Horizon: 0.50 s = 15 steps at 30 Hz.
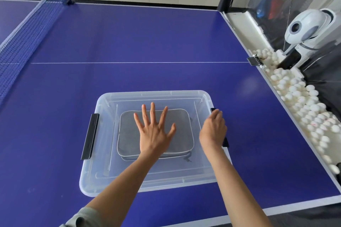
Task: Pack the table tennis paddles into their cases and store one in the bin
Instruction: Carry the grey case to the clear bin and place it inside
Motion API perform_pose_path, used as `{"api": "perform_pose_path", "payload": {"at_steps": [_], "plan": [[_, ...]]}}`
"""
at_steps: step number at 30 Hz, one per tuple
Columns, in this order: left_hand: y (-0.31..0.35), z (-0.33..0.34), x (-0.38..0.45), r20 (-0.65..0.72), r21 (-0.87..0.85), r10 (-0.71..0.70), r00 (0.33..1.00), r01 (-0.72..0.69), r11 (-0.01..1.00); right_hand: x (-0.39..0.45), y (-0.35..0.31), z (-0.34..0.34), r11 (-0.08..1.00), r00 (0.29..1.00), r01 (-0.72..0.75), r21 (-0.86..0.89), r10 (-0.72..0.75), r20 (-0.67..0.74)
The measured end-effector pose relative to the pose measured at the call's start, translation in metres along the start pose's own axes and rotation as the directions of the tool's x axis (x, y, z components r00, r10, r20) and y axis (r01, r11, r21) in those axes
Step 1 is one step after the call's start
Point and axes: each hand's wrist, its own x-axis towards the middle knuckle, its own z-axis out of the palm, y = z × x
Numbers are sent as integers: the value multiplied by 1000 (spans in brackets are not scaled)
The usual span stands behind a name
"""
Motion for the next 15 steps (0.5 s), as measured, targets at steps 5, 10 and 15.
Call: {"api": "perform_pose_path", "payload": {"at_steps": [5,10,15], "plan": [[-21,-20,-5,-117,-396,-44,992,-6,918,-41,-30,23,845,857,510,163,-516,-6],[-63,-24,-27,-18,-66,-74,997,73,995,-45,-27,43,790,792,610,-65,-604,89],[-64,-18,-19,16,37,-57,998,56,998,-37,-34,43,785,790,612,-93,-604,106]]}}
